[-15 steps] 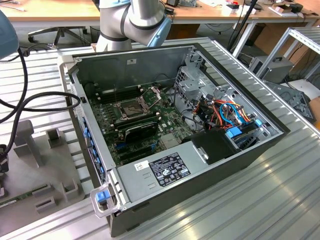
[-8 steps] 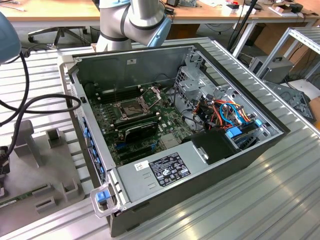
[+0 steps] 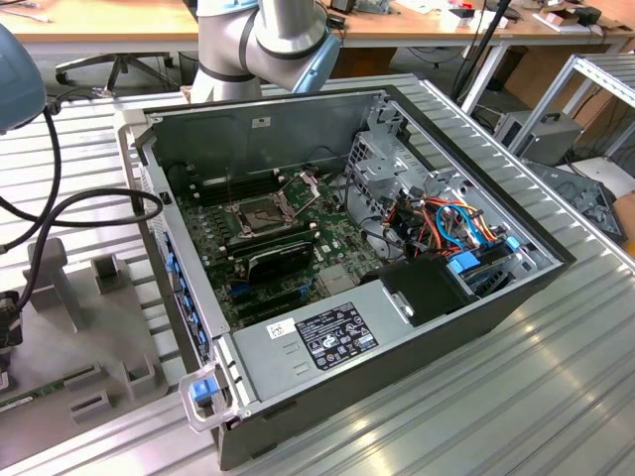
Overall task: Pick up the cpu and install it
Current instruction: 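Pick up the cpu and move it towards the insertion slot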
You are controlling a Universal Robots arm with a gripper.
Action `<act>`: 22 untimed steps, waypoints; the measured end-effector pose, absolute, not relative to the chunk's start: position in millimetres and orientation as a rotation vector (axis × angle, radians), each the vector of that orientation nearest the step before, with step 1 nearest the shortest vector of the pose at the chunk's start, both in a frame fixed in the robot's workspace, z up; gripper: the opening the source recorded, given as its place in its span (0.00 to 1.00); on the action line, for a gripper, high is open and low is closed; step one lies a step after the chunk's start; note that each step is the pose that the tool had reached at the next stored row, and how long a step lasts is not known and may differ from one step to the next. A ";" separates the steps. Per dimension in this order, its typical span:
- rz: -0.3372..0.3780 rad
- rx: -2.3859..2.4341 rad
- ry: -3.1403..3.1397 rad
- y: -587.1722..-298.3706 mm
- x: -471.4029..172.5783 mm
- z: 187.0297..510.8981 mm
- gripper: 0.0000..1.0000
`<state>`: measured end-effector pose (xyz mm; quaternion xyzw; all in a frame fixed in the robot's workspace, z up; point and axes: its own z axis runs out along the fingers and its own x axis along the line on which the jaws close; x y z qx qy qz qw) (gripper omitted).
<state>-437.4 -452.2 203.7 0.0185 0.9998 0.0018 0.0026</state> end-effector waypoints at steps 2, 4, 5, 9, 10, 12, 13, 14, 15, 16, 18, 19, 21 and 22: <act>0.005 0.046 3.136 -452.2 -437.4 203.3 0.61; 0.005 0.028 3.136 -452.1 -437.4 202.8 0.61; 0.004 0.022 3.136 -452.0 -437.4 202.6 0.61; 0.004 0.003 3.136 -451.8 -437.4 202.4 0.61; 0.004 0.002 3.136 -451.7 -437.4 202.4 0.61; 0.004 0.002 3.136 -451.7 -437.4 202.5 0.61; 0.004 0.002 3.136 -451.7 -437.4 202.4 0.61; 0.004 0.002 3.136 -451.7 -437.4 202.5 0.61; 0.004 0.002 3.136 -451.7 -437.4 202.5 0.62; 0.004 0.002 3.136 -451.7 -437.4 202.4 0.69; 0.004 -0.001 3.136 -451.4 -437.4 202.2 0.69; 0.003 -0.006 3.136 -450.9 -437.4 202.1 0.69; 0.000 -0.006 3.136 -448.4 -438.1 200.9 0.69; -0.002 -0.007 3.136 -447.9 -438.2 200.4 0.69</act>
